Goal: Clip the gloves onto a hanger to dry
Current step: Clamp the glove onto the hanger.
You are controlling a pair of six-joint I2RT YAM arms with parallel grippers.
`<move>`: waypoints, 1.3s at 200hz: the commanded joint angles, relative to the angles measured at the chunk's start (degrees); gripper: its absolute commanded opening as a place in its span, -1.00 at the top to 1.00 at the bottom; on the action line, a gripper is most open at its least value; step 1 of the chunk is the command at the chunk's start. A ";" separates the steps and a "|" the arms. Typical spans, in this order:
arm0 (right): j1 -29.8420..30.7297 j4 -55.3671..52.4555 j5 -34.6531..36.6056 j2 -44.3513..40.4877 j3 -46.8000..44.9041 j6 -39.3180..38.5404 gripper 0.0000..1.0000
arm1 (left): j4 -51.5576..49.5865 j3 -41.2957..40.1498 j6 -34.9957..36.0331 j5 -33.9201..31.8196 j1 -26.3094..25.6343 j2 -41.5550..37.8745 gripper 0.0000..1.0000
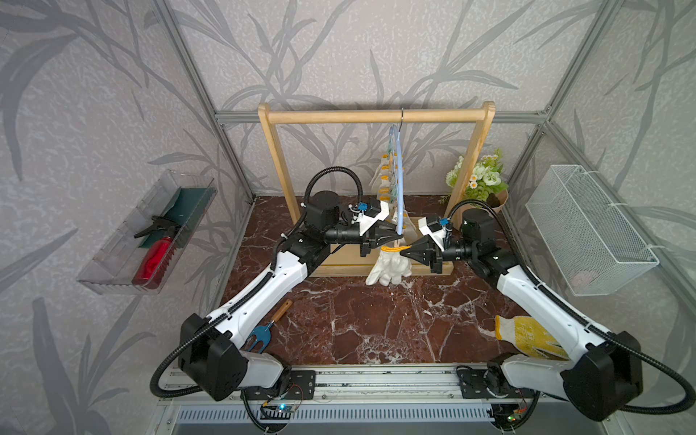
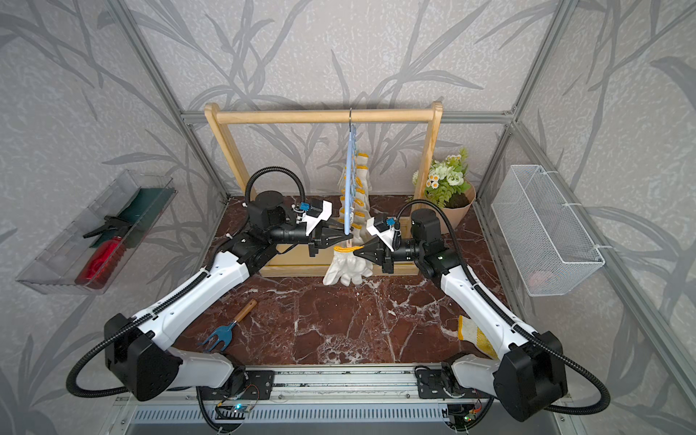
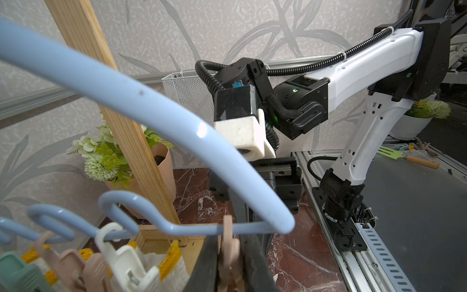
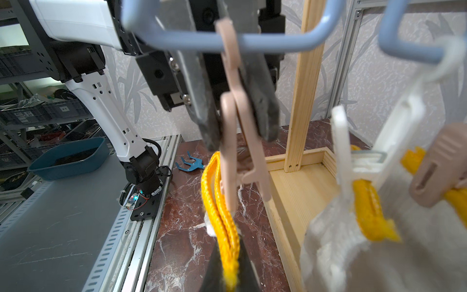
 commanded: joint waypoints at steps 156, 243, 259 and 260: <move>-0.14 -3.68 0.50 1.80 4.23 -4.68 1.00 | -3.47 3.26 2.79 3.05 0.49 0.78 1.00; -0.05 -3.34 0.84 2.43 3.99 -4.67 1.00 | -4.34 3.84 3.21 3.11 0.56 1.17 1.00; -0.05 -3.36 1.32 2.42 4.26 -4.85 1.00 | -4.50 3.97 3.14 3.25 0.65 1.25 1.00; -0.05 -3.35 1.35 2.43 4.31 -4.85 1.00 | -4.51 3.97 3.18 3.20 0.63 1.27 1.00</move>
